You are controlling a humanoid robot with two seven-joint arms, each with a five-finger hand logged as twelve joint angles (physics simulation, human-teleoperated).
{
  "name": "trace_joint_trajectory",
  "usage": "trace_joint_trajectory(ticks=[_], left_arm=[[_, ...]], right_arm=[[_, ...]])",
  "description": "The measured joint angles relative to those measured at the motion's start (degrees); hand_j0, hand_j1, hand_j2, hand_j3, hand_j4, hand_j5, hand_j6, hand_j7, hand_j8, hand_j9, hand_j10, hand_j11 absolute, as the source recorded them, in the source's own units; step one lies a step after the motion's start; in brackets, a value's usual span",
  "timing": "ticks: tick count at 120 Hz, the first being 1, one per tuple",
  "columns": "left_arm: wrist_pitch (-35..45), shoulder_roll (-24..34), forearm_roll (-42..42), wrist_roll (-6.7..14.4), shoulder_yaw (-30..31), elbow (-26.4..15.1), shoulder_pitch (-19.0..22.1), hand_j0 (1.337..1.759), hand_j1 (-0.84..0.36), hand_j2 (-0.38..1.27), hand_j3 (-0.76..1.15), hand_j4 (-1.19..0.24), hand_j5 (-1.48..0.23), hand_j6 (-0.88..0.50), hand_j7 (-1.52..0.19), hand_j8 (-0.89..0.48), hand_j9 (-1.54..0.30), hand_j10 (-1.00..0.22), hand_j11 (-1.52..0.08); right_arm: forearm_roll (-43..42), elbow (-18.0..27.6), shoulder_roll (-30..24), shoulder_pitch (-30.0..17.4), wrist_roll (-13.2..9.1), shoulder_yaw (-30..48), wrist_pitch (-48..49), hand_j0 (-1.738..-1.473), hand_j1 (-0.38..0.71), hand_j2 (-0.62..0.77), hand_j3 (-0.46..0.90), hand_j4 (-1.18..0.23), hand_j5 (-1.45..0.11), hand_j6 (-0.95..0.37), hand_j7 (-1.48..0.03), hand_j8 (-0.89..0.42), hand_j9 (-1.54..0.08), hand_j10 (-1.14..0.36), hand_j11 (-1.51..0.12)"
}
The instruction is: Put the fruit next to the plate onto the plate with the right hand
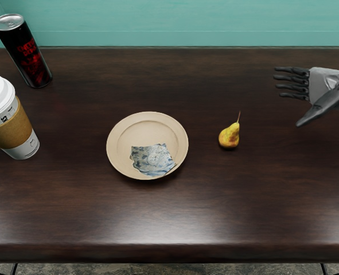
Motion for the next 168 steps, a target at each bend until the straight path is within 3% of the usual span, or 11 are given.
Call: trace_joint_trajectory(ticks=[31,41,57,71,83,94,102,122,168], left_arm=[[0.00,0.00,0.00,0.01,0.01,0.00,0.00,1.658,0.34,0.00,0.00,0.00,0.00,0.00,0.00,0.00,-0.01,0.00,-0.01],[0.00,0.00,0.00,0.00,0.02,0.00,0.00,1.658,0.34,0.00,0.00,0.00,-0.01,0.00,-0.01,0.00,-0.01,0.00,-0.01],[0.00,0.00,0.00,0.01,0.02,0.00,0.00,1.658,0.34,0.00,0.00,0.00,-0.01,0.00,-0.01,0.00,-0.01,0.00,-0.01],[0.00,0.00,0.00,0.01,0.00,0.00,0.00,1.658,0.34,0.00,0.00,0.00,-0.01,0.00,-0.01,0.00,-0.01,0.00,-0.01],[0.00,0.00,0.00,0.00,0.00,0.00,0.00,1.658,0.34,0.00,0.00,0.00,-0.01,0.00,-0.01,0.00,-0.01,0.00,-0.01],[0.00,0.00,0.00,-0.01,0.00,0.00,0.00,1.658,0.34,0.00,0.00,0.00,-0.01,0.00,-0.01,0.00,-0.01,0.00,-0.01],[0.01,0.00,0.00,0.00,0.01,0.00,0.00,1.658,0.34,0.00,0.00,0.00,-0.01,0.00,-0.01,0.00,-0.01,0.00,-0.01],[0.00,0.00,0.00,0.01,0.00,0.00,0.00,1.658,0.34,0.00,0.00,0.00,0.00,0.00,0.00,0.00,0.00,0.00,0.00],[0.00,0.00,0.00,0.01,0.01,0.00,0.00,1.658,0.34,0.00,0.00,0.00,0.00,0.00,0.00,0.00,0.00,0.00,0.00]], right_arm=[[-4.94,0.55,3.71,0.65,0.07,0.46,0.00,-1.658,-0.32,0.00,0.00,-0.02,-0.03,-0.02,-0.03,-0.02,-0.03,-0.02,-0.03],[-7.89,0.55,5.79,0.19,1.35,3.02,0.00,-1.658,-0.32,0.00,0.00,-0.02,-0.03,-0.03,-0.03,-0.02,-0.03,-0.02,-0.03],[-20.90,0.47,11.48,-5.54,10.83,14.24,-0.01,-1.658,-0.32,0.00,0.00,-0.03,-0.03,-0.03,-0.03,-0.03,-0.03,-0.03,-0.03],[-31.67,-1.12,13.99,-10.47,21.20,18.65,-0.01,-1.658,-0.32,0.00,0.00,-0.03,-0.04,-0.03,-0.04,-0.03,-0.04,-0.03,-0.04],[-36.29,-2.40,14.77,-13.57,26.21,18.18,-0.02,-1.658,-0.32,0.00,0.00,-0.03,-0.04,-0.03,-0.04,-0.03,-0.04,-0.03,-0.04],[-37.79,-2.93,15.27,-15.53,32.24,16.08,-1.28,-1.658,-0.33,0.00,0.00,-0.02,-0.03,-0.02,-0.03,-0.02,-0.03,-0.02,-0.03],[-38.25,-4.63,16.28,-16.29,34.74,14.67,-2.29,-1.658,-0.33,0.00,0.00,-0.02,-0.02,-0.02,-0.02,-0.02,-0.02,-0.02,-0.02],[-38.63,-12.94,21.06,-16.52,36.90,12.09,-6.16,-1.658,-0.33,0.00,0.00,-0.02,-0.03,-0.02,-0.03,-0.02,-0.03,-0.02,-0.03],[-38.62,-20.32,25.92,-15.64,37.25,7.60,-15.17,-1.658,-0.32,0.00,0.00,-0.03,-0.03,-0.03,-0.03,-0.03,-0.03,-0.03,-0.03]])
